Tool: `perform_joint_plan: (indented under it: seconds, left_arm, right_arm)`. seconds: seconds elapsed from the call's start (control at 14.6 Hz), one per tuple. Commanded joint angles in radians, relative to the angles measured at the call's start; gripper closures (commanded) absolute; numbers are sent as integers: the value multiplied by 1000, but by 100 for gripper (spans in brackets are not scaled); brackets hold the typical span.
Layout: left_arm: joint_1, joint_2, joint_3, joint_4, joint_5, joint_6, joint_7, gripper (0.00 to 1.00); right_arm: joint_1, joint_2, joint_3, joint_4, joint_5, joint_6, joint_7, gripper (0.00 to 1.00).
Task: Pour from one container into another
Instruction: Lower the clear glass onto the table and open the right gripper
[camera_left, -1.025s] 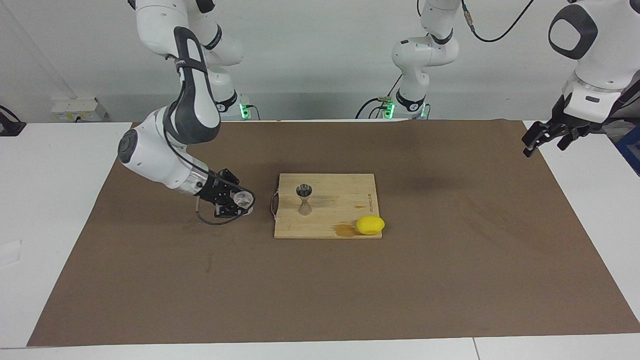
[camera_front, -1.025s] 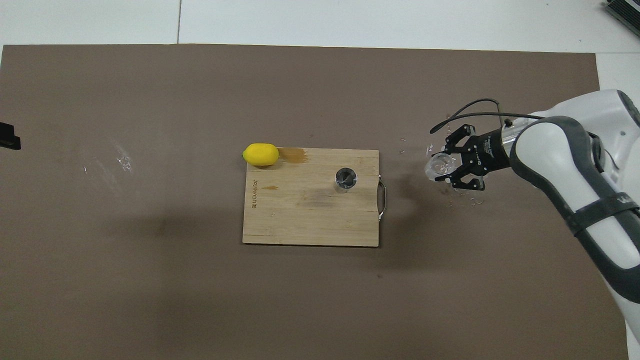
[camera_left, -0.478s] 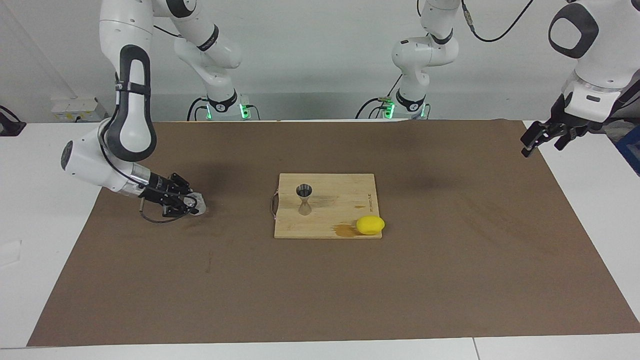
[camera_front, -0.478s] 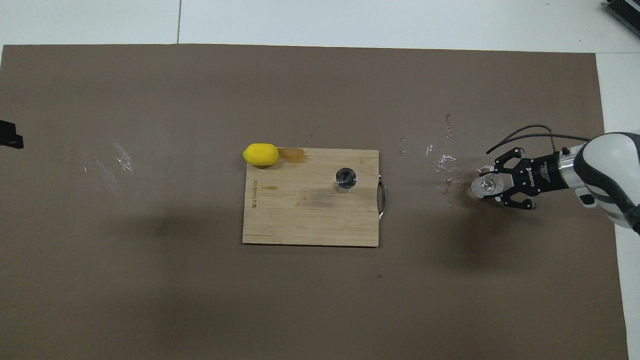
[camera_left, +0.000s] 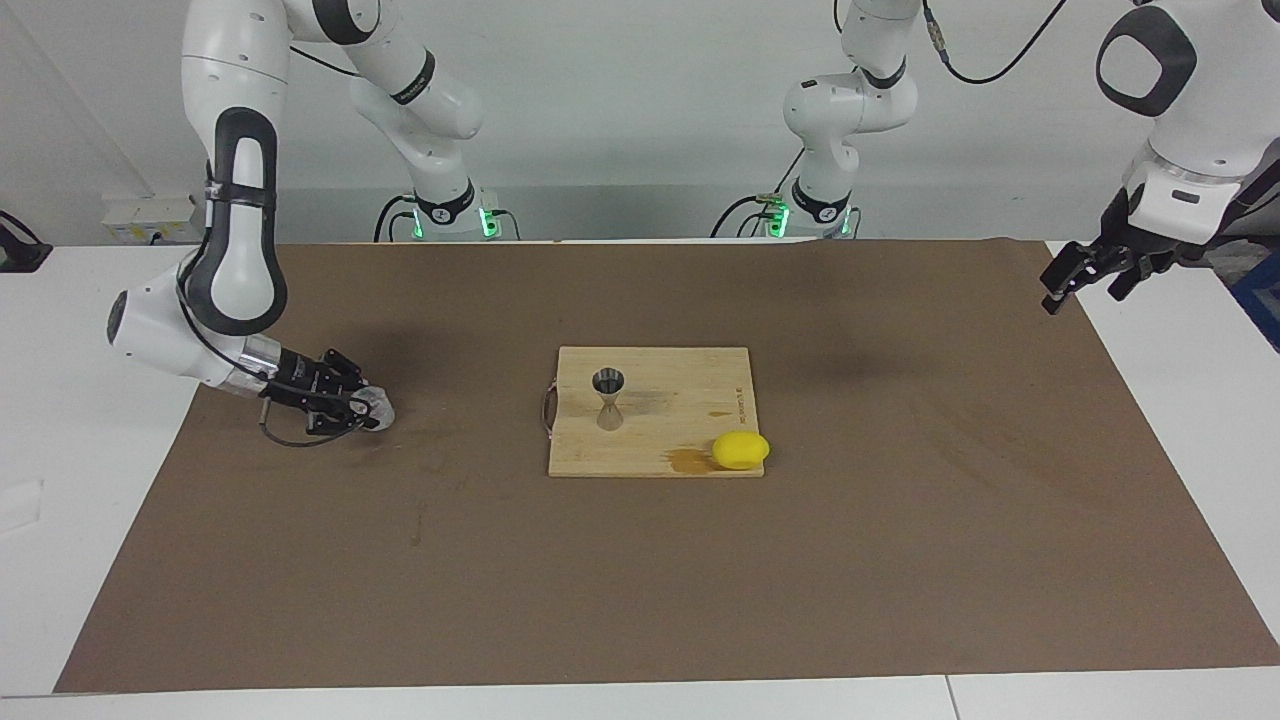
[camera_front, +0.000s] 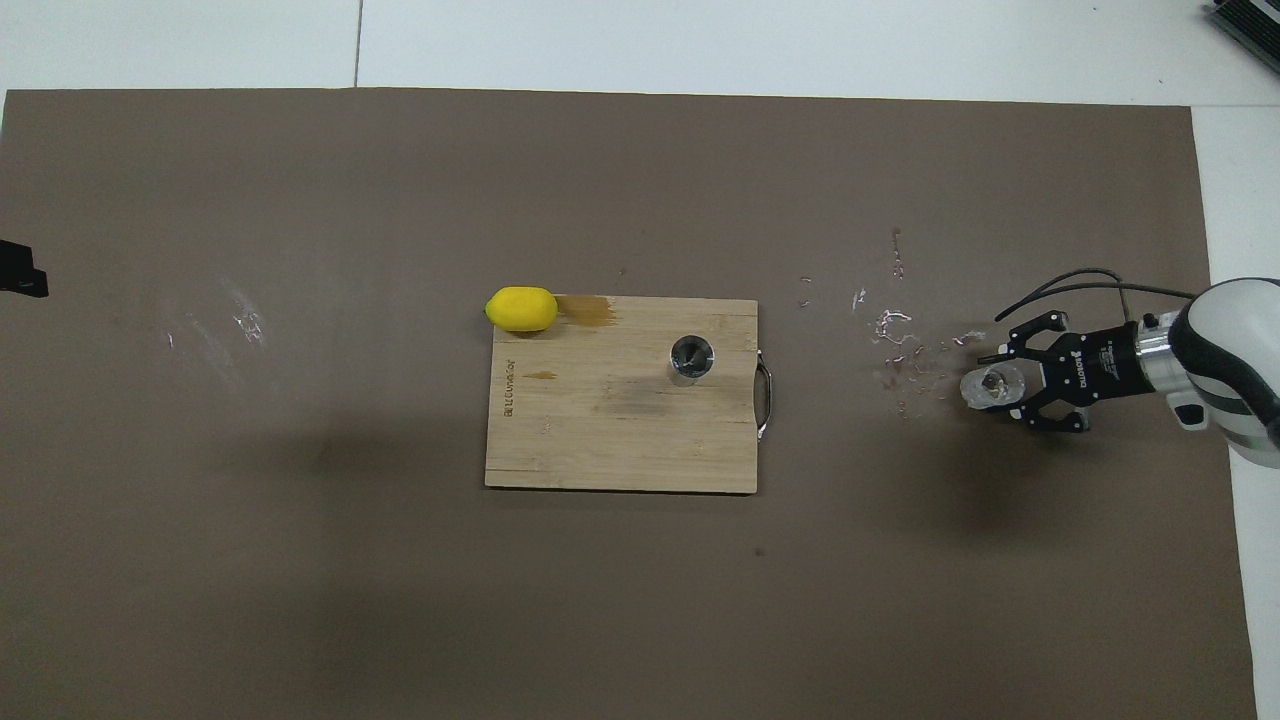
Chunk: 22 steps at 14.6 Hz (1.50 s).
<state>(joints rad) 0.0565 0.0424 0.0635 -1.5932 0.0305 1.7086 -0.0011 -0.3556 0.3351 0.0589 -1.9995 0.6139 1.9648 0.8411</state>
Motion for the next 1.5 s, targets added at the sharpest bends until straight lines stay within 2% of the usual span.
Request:
perform_joint_plan:
  seconds: [0.0, 0.27, 0.61, 0.96, 1.43]
  left_arm:
    - [-7, -27, 2, -22, -11, -10, 0, 0]
    - [-6, -29, -2, -24, -11, -7, 1, 0]
    - [-6, -29, -4, -25, -12, -3, 0, 0]
    - [-9, -27, -8, -25, -14, 3, 0, 0]
    - [-27, -27, -8, -27, -64, 5, 0, 0]
  right_arm:
    - [-11, -42, 4, -25, 30, 17, -8, 0]
    - [-32, -109, 1, -21, 0, 17, -22, 0]
    - [-5, -194, 13, -15, -173, -10, -43, 0]
    - [134, -249, 13, -15, -409, -84, -242, 0]
    - [334, -375, 13, 16, -520, -136, -410, 0]
